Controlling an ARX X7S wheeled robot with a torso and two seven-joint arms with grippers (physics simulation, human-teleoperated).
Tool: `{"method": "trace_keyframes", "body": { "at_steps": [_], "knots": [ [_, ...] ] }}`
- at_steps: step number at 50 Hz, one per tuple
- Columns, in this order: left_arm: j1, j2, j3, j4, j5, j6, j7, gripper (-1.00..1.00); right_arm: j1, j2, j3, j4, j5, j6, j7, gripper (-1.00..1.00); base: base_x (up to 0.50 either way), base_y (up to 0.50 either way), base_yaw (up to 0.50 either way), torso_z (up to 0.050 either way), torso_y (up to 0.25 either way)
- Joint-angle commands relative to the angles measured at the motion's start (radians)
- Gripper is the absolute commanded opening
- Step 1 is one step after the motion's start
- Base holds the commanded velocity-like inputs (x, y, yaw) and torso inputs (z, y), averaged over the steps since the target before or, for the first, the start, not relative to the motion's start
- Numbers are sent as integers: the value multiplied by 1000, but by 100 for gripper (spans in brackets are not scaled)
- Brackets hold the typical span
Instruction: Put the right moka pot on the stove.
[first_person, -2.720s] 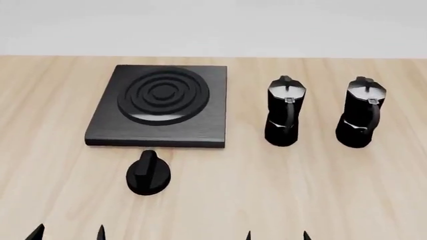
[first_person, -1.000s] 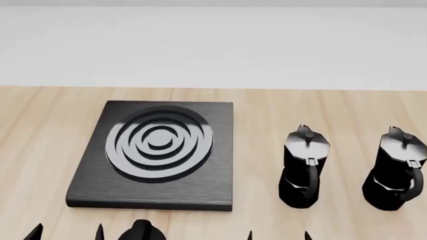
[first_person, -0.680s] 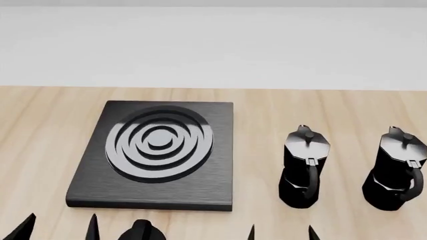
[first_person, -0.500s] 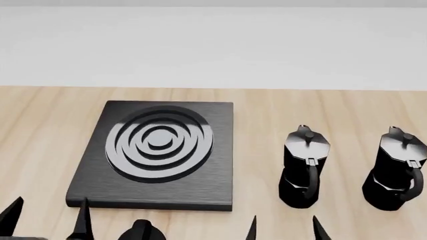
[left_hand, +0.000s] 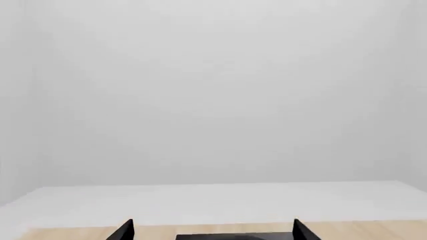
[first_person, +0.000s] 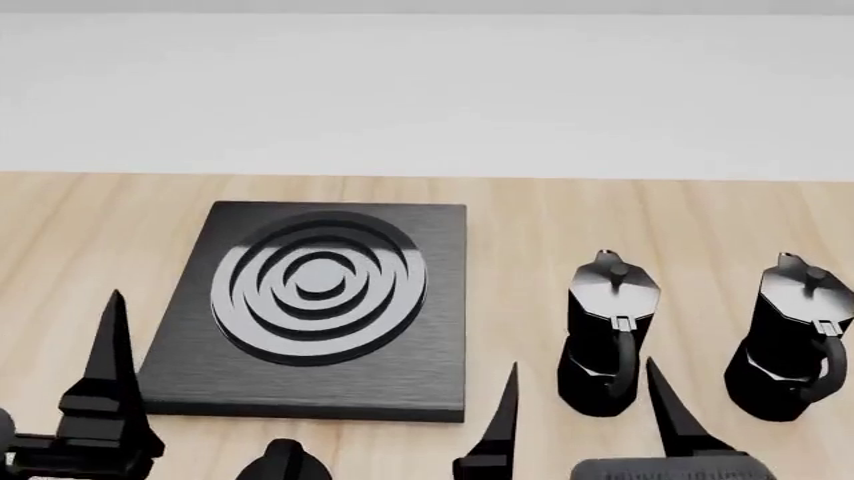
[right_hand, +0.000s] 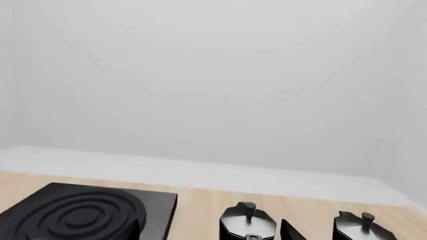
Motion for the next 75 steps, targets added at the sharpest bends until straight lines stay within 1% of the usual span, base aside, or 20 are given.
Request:
{"method": "trace_keyframes", "body": {
  "at_steps": [1,13,14,15,16,19,37,42,56,65,75],
  "knots": [
    [-72,-17,-26,108,-57,-119,-53,100,23,15,3,-80,5,73,19,100,0,0,0,0,0],
    [-73,-24,-22,107,-63,-114,-60,100,24,17,1,-80,8,72,22,100,0,0,0,0,0],
    [-83,-16,-55,127,-91,-92,-56,100,25,16,3,-77,8,78,27,100,0,0,0,0,0],
    [-100,-31,-42,149,-65,-98,-65,100,24,21,-5,-75,-2,69,23,100,0,0,0,0,0],
    [-82,-35,-24,139,-49,-86,-59,100,20,18,0,-68,4,58,21,100,0,0,0,0,0],
    [-83,-40,-19,143,-40,-73,-59,100,21,17,7,-63,11,49,22,100,0,0,0,0,0],
    [-79,-64,6,150,-43,-60,-76,100,24,17,17,-75,28,57,33,100,0,0,0,0,-26],
    [-72,-65,-8,151,-69,-51,-80,100,25,18,14,-78,28,62,35,100,0,0,0,0,-167],
    [-65,-72,2,132,-63,-22,-89,100,34,23,12,-76,26,58,38,100,0,0,0,0,-180],
    [-69,-78,6,130,-71,-20,-95,100,35,27,11,-89,27,69,44,100,0,0,0,0,-177],
    [-77,-84,7,130,-85,-28,-108,100,28,34,9,-86,25,45,40,100,0,0,0,0,-178]
  ]
}}
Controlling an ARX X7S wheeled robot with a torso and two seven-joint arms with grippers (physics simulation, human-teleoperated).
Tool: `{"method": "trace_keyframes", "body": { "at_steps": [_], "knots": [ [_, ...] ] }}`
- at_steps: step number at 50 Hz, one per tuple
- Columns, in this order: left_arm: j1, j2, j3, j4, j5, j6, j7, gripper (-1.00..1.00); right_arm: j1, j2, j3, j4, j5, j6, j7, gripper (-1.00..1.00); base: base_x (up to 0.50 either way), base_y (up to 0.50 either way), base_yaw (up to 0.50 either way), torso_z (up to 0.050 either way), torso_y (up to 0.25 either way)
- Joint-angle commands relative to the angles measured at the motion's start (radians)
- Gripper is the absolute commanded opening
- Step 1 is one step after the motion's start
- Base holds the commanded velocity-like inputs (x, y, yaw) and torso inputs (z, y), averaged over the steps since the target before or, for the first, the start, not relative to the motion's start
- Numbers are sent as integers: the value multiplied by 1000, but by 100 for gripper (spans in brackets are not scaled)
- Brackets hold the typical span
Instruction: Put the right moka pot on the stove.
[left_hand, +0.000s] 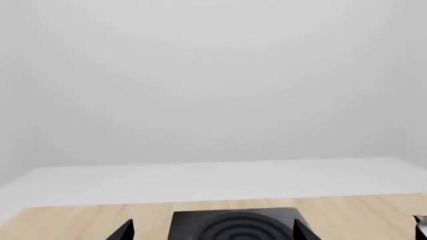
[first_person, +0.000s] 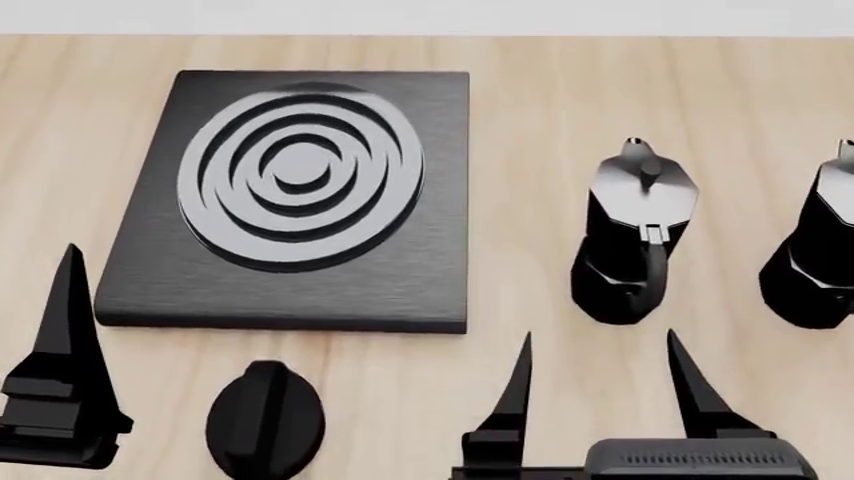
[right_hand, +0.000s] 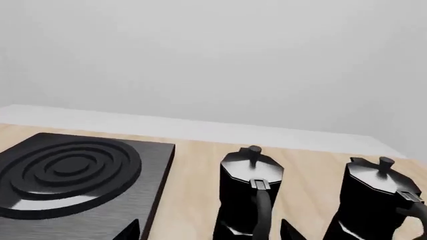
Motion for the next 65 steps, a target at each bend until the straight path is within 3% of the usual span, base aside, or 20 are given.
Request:
{"method": "trace_keyframes", "body": {
  "at_steps": [1,24,49,65],
  "knots": [
    [-5,-7,-2,0,-16,-4,-15,100,-6,8,-2,-3,-2,-15,-2,100,0,0,0,0,-150],
    [-1,-16,-10,-4,-45,-5,-47,100,-89,90,125,-24,57,-98,-19,100,0,0,0,0,-5],
    [-7,-28,-13,-5,-75,-1,-76,100,-89,223,338,-36,161,-50,-28,100,0,0,0,0,0],
    [-7,-37,-11,-8,-84,7,-89,100,-78,242,416,30,217,-56,-44,100,0,0,0,0,0]
  ]
}}
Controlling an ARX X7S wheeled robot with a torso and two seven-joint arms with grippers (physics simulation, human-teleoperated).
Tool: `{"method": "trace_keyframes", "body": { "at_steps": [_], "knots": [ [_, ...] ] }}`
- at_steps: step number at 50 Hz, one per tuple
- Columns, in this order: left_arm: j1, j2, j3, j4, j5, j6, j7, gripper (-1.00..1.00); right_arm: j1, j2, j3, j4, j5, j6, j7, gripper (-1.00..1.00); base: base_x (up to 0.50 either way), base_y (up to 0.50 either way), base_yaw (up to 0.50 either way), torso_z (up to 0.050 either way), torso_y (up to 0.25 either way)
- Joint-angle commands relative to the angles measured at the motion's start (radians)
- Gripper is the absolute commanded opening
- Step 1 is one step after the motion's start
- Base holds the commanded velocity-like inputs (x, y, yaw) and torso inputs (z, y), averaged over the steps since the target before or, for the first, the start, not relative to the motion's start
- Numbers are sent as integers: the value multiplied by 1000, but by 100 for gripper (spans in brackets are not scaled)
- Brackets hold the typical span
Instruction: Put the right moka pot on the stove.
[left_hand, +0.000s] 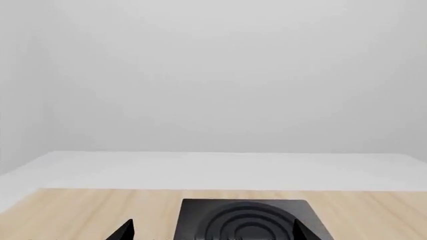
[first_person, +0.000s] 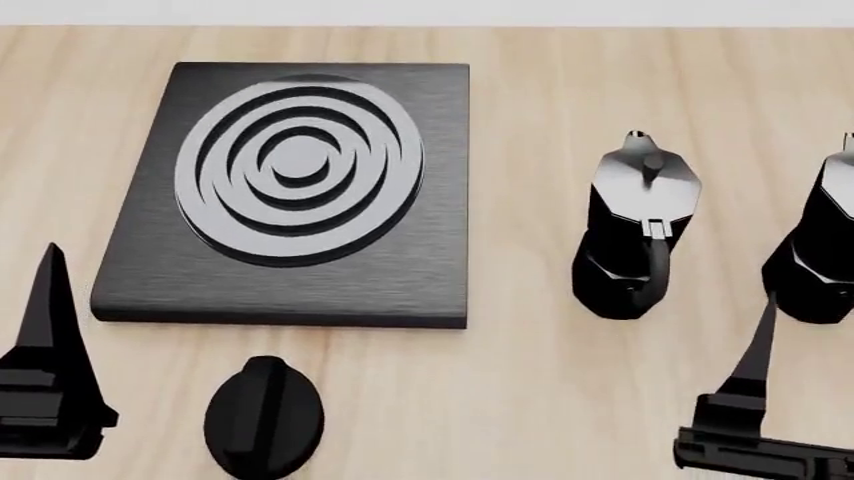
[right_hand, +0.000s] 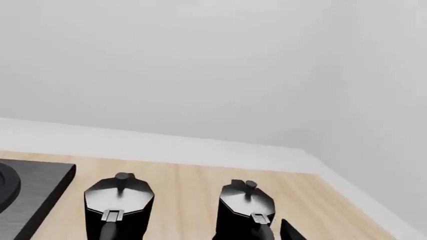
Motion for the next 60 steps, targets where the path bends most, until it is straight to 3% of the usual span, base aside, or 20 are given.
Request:
{"method": "trace_keyframes", "body": {
  "at_steps": [1,26,60],
  "knots": [
    [2,-6,1,-3,-6,9,-8,100,8,24,63,37,44,-1,-14,100,0,0,0,0,0],
    [-4,-18,14,-5,-14,12,-19,100,71,60,145,192,162,-34,-119,100,0,0,0,0,0],
    [-12,-28,25,-8,-21,13,-39,100,250,61,18,486,104,-22,-200,100,0,0,0,0,0]
  ]
}}
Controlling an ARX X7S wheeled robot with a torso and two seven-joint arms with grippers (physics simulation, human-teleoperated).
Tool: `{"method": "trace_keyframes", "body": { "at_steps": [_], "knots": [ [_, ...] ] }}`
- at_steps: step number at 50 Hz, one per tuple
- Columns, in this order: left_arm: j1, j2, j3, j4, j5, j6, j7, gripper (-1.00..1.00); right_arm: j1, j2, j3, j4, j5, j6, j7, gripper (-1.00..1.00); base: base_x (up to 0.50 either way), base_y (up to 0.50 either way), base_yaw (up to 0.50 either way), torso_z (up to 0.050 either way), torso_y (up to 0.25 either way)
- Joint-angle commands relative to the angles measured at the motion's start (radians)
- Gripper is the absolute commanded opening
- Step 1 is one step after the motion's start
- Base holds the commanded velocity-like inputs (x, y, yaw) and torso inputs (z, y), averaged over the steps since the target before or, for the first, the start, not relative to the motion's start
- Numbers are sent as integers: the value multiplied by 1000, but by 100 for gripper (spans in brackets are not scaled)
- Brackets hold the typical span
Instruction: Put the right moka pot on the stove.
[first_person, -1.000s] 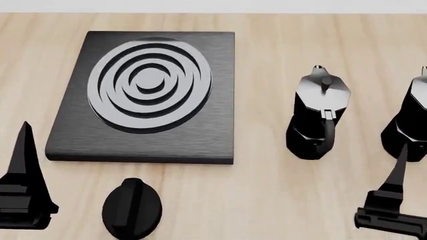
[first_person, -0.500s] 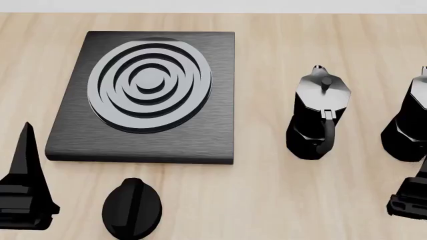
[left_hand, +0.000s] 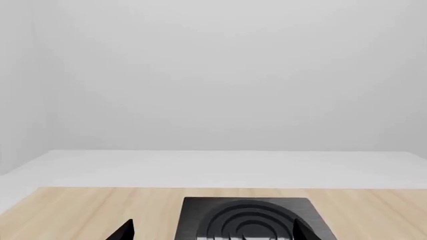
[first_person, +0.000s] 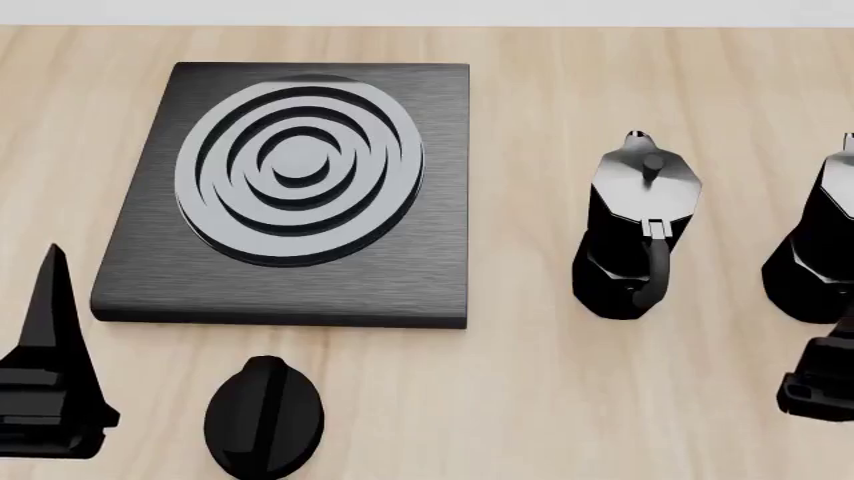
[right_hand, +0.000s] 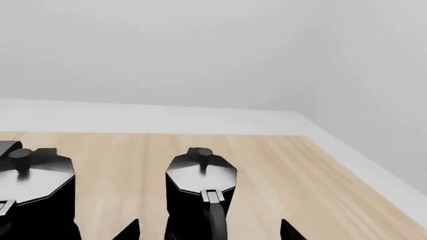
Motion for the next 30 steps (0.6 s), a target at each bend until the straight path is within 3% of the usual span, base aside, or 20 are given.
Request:
{"method": "trace_keyframes", "body": {
  "at_steps": [1,4,9,14,30],
  "knots": [
    [-4,-3,0,0,-7,-1,-8,100,53,-4,-33,84,-15,3,-18,100,0,0,0,0,0],
    [3,-3,5,-5,4,12,-3,100,52,-25,-41,147,-39,-52,-37,100,0,0,0,0,0],
    [-4,-6,5,-1,-2,3,-9,100,74,-6,-41,121,-23,3,-21,100,0,0,0,0,0],
    [2,-6,9,-6,6,15,-6,100,70,-30,-55,191,-54,-62,-42,100,0,0,0,0,0],
    [4,-10,11,-9,3,24,-10,100,179,-30,-100,282,-71,-31,-56,100,0,0,0,0,0]
  ]
}}
